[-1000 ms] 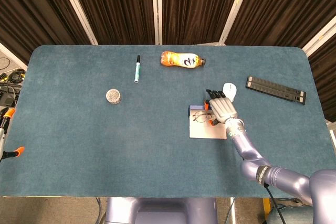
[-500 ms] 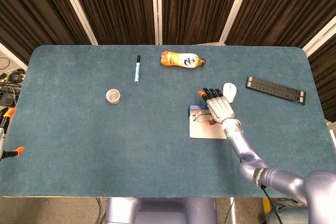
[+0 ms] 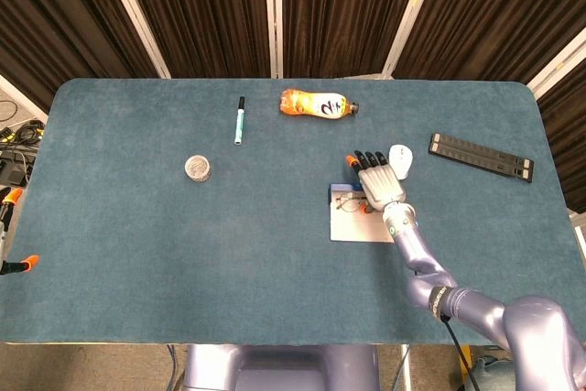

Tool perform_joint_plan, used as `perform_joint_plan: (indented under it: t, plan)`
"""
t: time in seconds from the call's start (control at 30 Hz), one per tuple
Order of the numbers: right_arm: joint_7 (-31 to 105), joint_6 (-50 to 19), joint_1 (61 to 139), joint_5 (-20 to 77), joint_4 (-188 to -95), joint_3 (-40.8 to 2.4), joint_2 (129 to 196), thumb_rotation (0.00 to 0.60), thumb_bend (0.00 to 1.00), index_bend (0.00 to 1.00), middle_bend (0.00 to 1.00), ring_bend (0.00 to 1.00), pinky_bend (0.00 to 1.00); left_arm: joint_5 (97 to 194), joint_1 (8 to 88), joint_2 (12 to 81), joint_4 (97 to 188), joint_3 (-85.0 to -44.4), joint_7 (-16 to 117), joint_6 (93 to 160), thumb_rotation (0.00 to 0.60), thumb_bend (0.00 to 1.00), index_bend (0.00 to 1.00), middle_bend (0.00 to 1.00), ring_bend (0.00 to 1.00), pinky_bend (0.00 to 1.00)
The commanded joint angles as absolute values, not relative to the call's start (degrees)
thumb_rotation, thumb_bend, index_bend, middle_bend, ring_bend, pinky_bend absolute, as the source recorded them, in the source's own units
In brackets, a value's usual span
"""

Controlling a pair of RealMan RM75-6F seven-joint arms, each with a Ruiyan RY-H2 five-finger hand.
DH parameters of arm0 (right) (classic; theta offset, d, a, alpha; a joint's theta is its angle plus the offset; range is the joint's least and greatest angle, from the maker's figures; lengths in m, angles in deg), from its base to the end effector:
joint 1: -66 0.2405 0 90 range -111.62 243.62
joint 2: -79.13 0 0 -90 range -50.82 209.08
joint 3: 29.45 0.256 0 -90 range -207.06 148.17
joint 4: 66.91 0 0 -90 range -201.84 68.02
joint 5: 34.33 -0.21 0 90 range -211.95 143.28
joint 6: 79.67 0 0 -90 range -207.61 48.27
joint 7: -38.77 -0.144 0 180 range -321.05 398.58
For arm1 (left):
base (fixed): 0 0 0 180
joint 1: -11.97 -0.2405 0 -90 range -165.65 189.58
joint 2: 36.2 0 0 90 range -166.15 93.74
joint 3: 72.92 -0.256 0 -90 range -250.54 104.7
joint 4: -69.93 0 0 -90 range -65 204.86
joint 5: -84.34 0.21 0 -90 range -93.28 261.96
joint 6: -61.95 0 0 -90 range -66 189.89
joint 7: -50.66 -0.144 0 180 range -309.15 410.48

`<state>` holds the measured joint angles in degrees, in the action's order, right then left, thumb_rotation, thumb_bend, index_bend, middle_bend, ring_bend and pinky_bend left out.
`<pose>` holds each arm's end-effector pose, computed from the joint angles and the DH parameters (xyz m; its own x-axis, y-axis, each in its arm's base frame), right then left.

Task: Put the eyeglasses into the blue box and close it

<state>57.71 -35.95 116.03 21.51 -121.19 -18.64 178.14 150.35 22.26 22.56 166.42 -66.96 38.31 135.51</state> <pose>-0.1932 -0.4213 -0.0359 0.5866 -0.2692 0.7638 -0.8089 -0.2407 0.5364 -0.3343 0.2152 0.1814 0.5184 0.1499 0.8419 0.8159 0.2080 -0.5394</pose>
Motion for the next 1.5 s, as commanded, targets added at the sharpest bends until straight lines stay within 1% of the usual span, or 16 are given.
perform_joint_plan:
  t: [0.03,0.27,0.57,0.77,0.83,1.0,1.07,1.23,1.5]
  plan:
    - [57.21,-36.5,116.57,21.82,-118.32,-17.87,179.44,0.6,0.11,0.0,0.0,0.0,0.0,150.11,22.36,22.68,166.28,-66.94,38.17,135.39,0.6,0.0,0.0,0.0,0.0,0.0]
    - [56.64,-37.34,116.46,22.49,-116.62,-17.47,179.21,0.6,0.11,0.0,0.0,0.0,0.0,149.58,22.64,22.98,166.14,-66.97,37.63,135.07,0.6,0.0,0.0,0.0,0.0,0.0]
    - [56.38,-35.94,115.04,24.13,-120.97,-17.68,176.74,0.6,0.11,0.0,0.0,0.0,0.0,149.78,22.62,22.97,166.48,-67.11,37.5,135.41,0.6,0.0,0.0,0.0,0.0,0.0]
    - [57.79,-30.44,111.99,27.11,-131.02,-19.02,171.46,0.6,0.11,0.0,0.0,0.0,0.0,150.89,22.38,22.53,167.0,-67.37,38.22,135.94,0.6,0.0,0.0,0.0,0.0,0.0]
    - [58.24,-29.78,111.39,27.31,-133.2,-19.34,170.41,0.6,0.11,0.0,0.0,0.0,0.0,151.19,22.33,22.44,167.11,-67.45,38.34,136.06,0.6,0.0,0.0,0.0,0.0,0.0]
    - [60.96,-26.03,108.32,30.19,-144.63,-22.39,165.59,0.6,0.11,0.0,0.0,0.0,0.0,153.0,21.89,21.89,167.9,-67.91,39.15,137.0,0.6,0.0,0.0,0.0,0.0,0.0]
    - [62.1,-25.28,107.78,30.8,-146.59,-23.16,164.91,0.6,0.11,0.0,0.0,0.0,0.0,153.51,21.75,21.74,168.06,-68.04,39.43,137.26,0.6,0.0,0.0,0.0,0.0,0.0]
    - [65.16,-24.49,106.97,31.6,-148.9,-24.98,164.88,0.6,0.11,0.03,0.0,0.0,0.0,154.85,21.36,21.37,168.47,-68.33,40.17,138.03,0.6,0.0,0.0,0.0,0.0,0.0]
    - [67.01,-24.26,106.39,31.53,-147.67,-25.8,167.21,0.6,0.11,0.07,0.0,0.0,0.0,155.6,21.25,21.24,168.47,-68.52,40.56,138.19,0.6,0.0,0.0,0.0,0.0,0.0]
